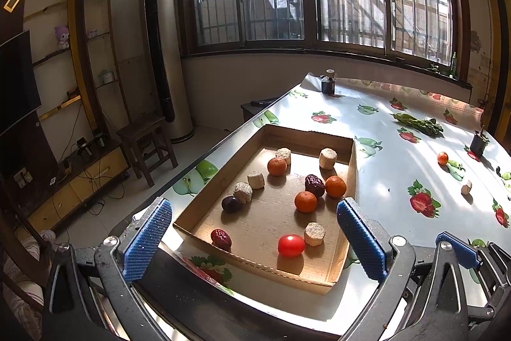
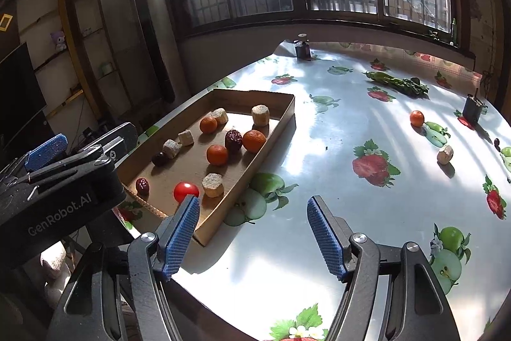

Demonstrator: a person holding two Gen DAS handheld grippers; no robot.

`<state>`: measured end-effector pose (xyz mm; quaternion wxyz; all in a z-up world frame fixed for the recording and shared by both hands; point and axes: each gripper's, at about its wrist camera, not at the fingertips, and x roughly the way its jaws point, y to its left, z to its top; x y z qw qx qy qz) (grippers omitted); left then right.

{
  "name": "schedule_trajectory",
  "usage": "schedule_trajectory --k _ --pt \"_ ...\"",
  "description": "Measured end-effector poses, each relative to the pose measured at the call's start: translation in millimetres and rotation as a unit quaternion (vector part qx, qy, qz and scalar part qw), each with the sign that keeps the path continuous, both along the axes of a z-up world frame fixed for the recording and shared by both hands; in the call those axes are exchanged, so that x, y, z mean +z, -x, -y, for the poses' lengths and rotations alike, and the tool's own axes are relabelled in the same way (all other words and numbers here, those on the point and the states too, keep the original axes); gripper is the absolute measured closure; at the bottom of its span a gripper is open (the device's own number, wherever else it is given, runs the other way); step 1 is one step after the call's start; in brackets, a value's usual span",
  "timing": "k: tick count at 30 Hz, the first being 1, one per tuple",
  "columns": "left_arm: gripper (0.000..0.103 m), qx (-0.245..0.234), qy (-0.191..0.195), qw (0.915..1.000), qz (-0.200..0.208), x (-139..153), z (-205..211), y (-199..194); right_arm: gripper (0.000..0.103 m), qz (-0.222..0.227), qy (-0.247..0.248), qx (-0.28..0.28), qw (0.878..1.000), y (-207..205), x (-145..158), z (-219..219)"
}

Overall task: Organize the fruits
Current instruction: 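Withdraw both grippers from the box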

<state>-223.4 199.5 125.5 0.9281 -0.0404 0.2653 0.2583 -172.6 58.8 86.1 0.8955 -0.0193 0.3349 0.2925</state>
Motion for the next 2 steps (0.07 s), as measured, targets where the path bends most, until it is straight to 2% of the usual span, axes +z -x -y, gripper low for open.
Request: schedule_trajectory --k 2 --pt "0.000 -0.002 0.004 1.0000 -0.007 -2.9 -2.5 -1.4 0.028 -0.001 0.001 0.002 1.000 0.6 0.0 -1.0"
